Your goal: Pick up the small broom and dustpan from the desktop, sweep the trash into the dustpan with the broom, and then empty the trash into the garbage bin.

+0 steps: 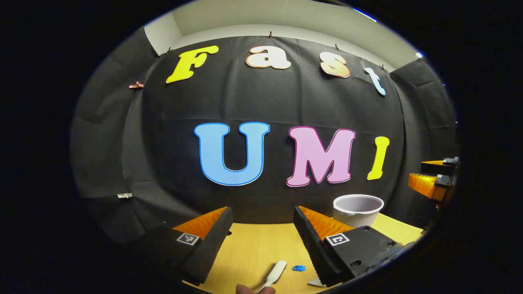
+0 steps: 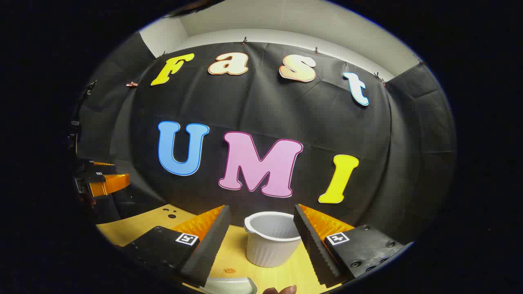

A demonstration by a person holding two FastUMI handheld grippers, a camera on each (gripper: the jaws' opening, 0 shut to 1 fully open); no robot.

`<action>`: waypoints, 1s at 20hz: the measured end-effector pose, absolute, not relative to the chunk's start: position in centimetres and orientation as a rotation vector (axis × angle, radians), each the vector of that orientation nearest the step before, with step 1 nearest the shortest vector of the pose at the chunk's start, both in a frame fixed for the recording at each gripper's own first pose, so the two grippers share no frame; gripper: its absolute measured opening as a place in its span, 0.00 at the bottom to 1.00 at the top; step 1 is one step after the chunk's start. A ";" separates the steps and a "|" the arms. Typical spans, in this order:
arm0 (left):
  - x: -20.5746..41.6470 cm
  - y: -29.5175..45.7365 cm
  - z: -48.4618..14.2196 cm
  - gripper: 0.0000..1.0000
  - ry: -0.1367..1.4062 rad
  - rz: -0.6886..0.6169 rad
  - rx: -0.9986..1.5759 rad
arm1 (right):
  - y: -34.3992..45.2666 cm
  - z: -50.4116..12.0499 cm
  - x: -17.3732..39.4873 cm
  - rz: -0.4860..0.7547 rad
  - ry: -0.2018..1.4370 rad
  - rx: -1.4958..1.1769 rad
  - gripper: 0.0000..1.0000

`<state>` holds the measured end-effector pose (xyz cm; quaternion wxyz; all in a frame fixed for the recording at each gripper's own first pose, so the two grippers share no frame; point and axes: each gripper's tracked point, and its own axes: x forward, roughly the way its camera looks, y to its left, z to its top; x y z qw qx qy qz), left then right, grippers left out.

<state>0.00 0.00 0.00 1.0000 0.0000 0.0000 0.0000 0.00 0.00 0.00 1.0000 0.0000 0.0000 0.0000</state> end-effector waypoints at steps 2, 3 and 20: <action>0.0 0.1 -0.1 0.96 0.002 -0.002 0.003 | 0.2 -0.1 0.1 0.006 0.001 -0.004 0.97; 0.0 0.1 -0.3 0.96 0.003 -0.001 0.004 | 0.3 -0.2 0.0 0.007 0.003 -0.007 0.97; 0.0 0.0 -1.1 0.96 0.019 -0.023 0.017 | 0.8 -0.4 -0.2 0.014 0.013 -0.023 0.97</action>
